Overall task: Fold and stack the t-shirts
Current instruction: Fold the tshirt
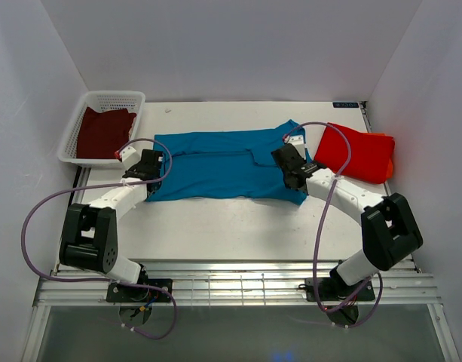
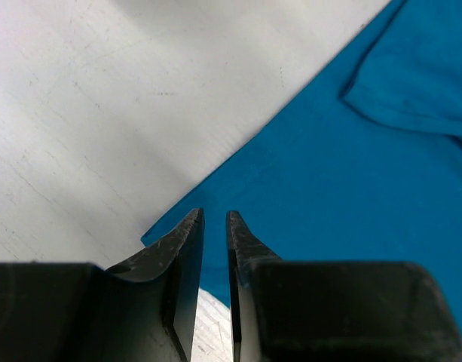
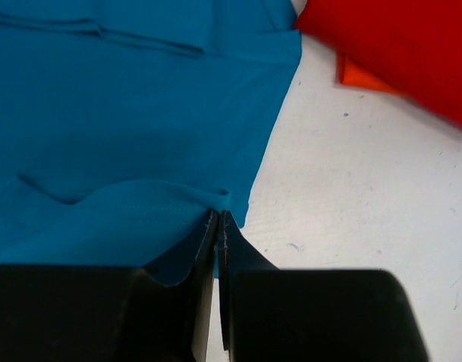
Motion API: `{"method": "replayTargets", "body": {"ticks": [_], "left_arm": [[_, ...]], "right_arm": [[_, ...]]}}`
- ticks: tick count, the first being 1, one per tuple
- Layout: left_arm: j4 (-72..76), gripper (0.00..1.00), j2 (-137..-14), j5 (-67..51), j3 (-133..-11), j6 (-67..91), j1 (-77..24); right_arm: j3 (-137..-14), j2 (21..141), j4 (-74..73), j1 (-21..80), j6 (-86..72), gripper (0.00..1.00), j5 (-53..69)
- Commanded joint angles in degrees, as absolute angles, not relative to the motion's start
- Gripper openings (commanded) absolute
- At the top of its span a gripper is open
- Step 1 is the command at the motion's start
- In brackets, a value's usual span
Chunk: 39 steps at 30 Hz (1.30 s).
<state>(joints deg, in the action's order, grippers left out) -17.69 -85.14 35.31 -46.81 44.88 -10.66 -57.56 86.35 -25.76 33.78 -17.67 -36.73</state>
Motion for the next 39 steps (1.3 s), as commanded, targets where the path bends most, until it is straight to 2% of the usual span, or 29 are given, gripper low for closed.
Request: {"method": "replayTargets", "body": {"ticks": [1, 6, 11, 12, 13, 17, 21, 35, 36, 38, 39], "left_arm": [[-18.37, 0.29, -85.52, 35.24, -49.74, 44.12, -9.76], [-18.81, 0.29, -86.75, 35.07, -53.17, 43.68, -8.79], [-18.9, 0.29, -86.75, 29.81, -52.74, 43.77, -8.79], [-18.98, 0.32, -86.57, 29.71, -50.99, 44.12, -9.4], [-19.16, 0.39, -86.49, 30.23, -50.11, 44.56, -9.75], [-21.88, 0.5, -86.22, 32.52, -47.9, 46.4, -11.25], [-21.89, 0.53, -84.56, 30.94, -44.57, 48.51, -12.22], [-20.04, 0.52, -82.79, 29.0, -38.68, 50.01, -12.22], [-19.87, 0.5, -83.32, 29.18, -38.5, 50.01, -12.22], [-19.69, 0.37, -84.72, 29.27, -38.5, 50.1, -12.22], [-19.6, 0.36, -84.73, 29.18, -38.5, 50.1, -12.22]], "right_arm": [[-63.27, 89.2, -21.63, 31.29, -12.93, 0.08, -39.73], [-71.25, 93.16, -20.39, 27.34, -8.36, 0.08, -39.11], [-77.86, 97.64, -20.13, 24.96, -5.19, 0.08, -36.56], [-78.65, 98.26, -20.13, 24.96, -4.66, 0.08, -36.48], [-79.79, 99.48, -20.21, 24.96, -4.48, 0.08, -36.3], [-79.98, 100.9, -20.21, 24.96, -4.66, 0.08, -34.64], [-77.96, 100.46, -19.6, 24.96, -5.45, 0.08, -33.66], [-76.55, 100.28, -19.95, 24.96, -6.15, 0.08, -33.13], [-76.38, 100.2, -19.86, 24.96, -6.33, 0.08, -33.13], [-76.11, 100.11, -19.86, 24.96, -6.5, 0.08, -33.13], [-76.03, 100.02, -19.78, 24.96, -6.5, 0.08, -33.05]]}}
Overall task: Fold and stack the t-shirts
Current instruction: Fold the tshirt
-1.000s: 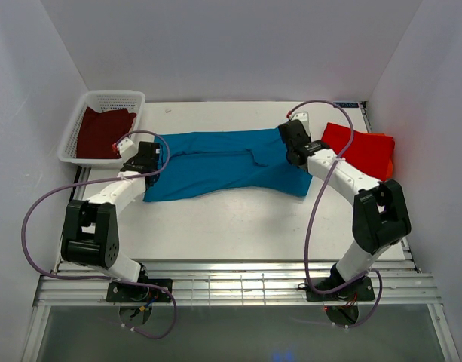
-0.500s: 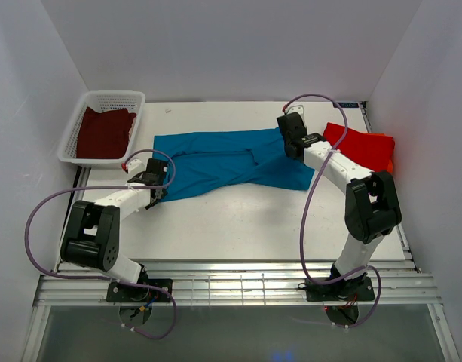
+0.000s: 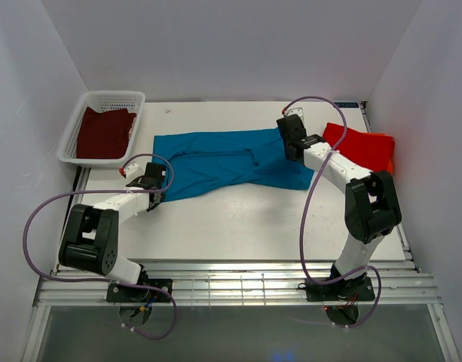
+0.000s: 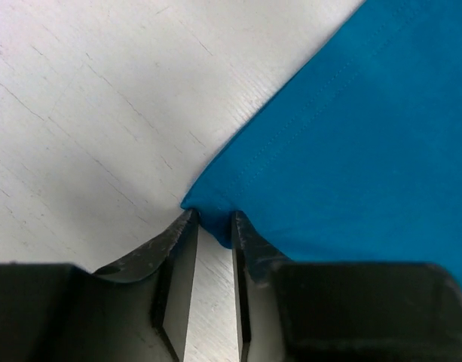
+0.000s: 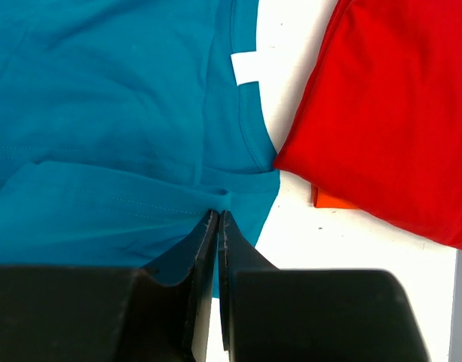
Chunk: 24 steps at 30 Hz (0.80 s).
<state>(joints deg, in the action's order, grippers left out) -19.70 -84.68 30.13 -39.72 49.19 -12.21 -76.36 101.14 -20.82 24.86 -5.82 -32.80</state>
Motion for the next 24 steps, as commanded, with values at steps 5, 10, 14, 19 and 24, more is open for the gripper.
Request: {"method": "replayTargets", "body": {"ticks": [5, 10, 14, 19, 24], "left_arm": [[-17.93, 0.06, -86.75, 29.71, -38.32, 49.66, -12.22], [-17.84, 0.0, -87.19, 30.06, -41.3, 48.61, -12.22], [-18.02, 0.0, -87.01, 30.5, -45.07, 47.38, -12.04], [-17.93, 0.0, -88.42, 29.36, -49.3, 46.15, -10.37], [-17.4, 0.0, -90.26, 28.3, -53.25, 45.44, -8.18]], "right_arm": [[-76.11, 100.11, -19.6, 24.96, -6.77, 0.08, -33.92], [-78.04, 100.81, -19.51, 24.87, -6.5, 0.08, -34.45], [-81.2, 101.69, -19.25, 24.0, -5.8, 0.08, -34.63], [-86.99, 103.62, -18.98, 22.77, -4.49, 0.08, -33.75], [-91.58, 107.04, -18.98, 21.97, -3.08, 0.08, -33.14]]}}
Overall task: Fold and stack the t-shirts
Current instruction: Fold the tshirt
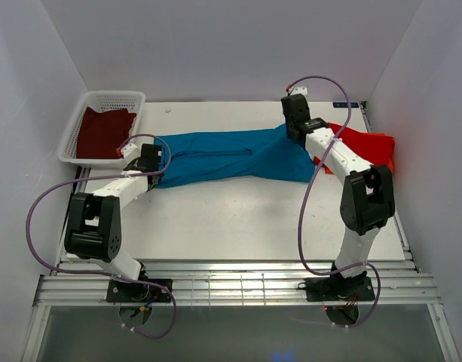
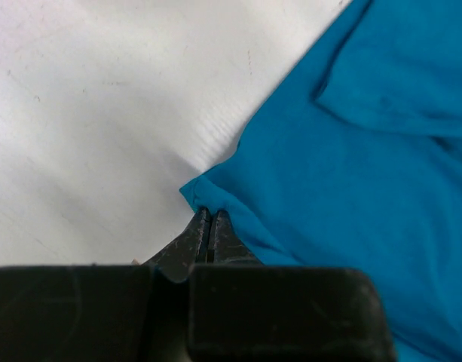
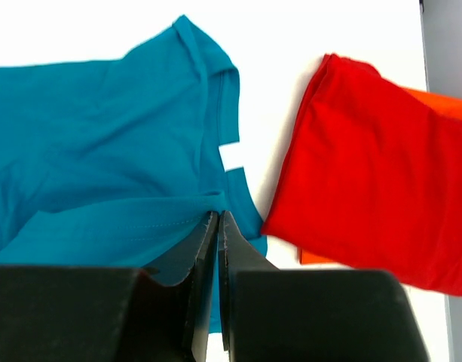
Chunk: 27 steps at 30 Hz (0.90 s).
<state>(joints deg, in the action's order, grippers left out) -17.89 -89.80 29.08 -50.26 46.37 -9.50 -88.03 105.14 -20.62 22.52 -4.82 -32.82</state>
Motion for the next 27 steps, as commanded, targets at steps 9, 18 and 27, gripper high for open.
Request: {"method": "replayTargets", "body": {"ticks": [9, 18, 27], "left_arm": [[-15.03, 0.0, -95.88, 24.36, -58.88, 43.42, -5.71], [-14.77, 0.0, -100.98, 22.32, -66.09, 40.87, -5.54], [-13.54, 0.0, -101.69, 24.43, -66.63, 42.19, -5.36]], "right_arm": [[-96.33, 112.5, -18.72, 21.18, -0.79, 0.08, -33.22], [-97.29, 113.73, -18.46, 20.57, -0.26, 0.08, -34.1], [-97.91, 113.81, -17.58, 19.07, -0.26, 0.08, -34.89]]}}
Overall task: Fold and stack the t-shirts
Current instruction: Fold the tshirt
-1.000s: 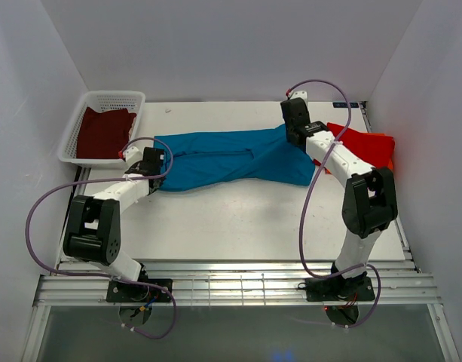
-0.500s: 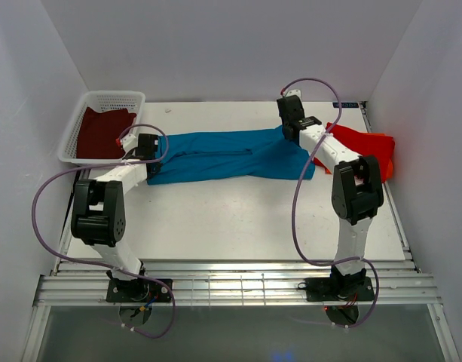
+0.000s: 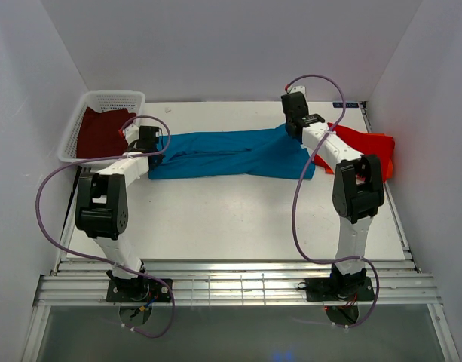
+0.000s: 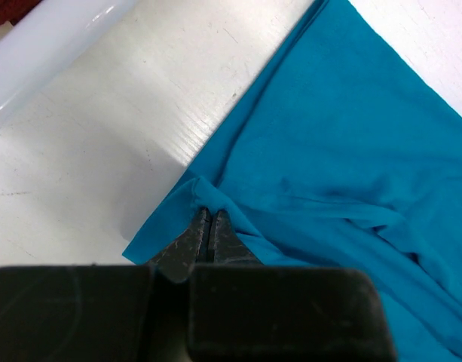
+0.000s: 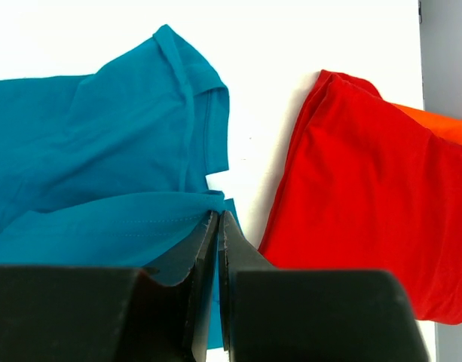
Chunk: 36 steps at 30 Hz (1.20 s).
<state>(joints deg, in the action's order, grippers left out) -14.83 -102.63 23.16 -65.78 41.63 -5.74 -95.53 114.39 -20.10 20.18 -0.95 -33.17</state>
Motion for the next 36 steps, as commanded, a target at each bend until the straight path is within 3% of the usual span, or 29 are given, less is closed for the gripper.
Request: {"method": "replayTargets", "body": {"ticks": [1, 24, 26, 27, 30, 36], "left_arm": [[-13.1, 0.0, -102.3, 24.43, -66.71, 42.1, -5.36], [-13.27, 0.0, -108.55, 25.75, -74.09, 42.1, -5.01], [-13.27, 0.09, -107.93, 26.8, -73.74, 43.15, -4.92], [-13.27, 0.29, -107.76, 27.85, -73.57, 43.5, -4.83], [-13.1, 0.6, -105.56, 30.48, -72.43, 45.87, -4.92], [-9.41, 0.75, -99.15, 33.58, -70.39, 47.03, -6.32]], "right_arm": [[-97.91, 113.99, -17.58, 18.9, -0.26, 0.08, -34.89], [-98.96, 118.04, -17.58, 17.05, -0.26, 0.08, -34.01], [-98.88, 118.3, -17.49, 16.96, -0.26, 0.08, -33.93], [-98.7, 118.39, -17.49, 16.96, -0.18, 0.08, -33.84], [-98.26, 118.56, -17.49, 17.05, -0.26, 0.08, -33.66], [-97.91, 119.18, -17.93, 16.88, -0.26, 0.08, -34.98]]}}
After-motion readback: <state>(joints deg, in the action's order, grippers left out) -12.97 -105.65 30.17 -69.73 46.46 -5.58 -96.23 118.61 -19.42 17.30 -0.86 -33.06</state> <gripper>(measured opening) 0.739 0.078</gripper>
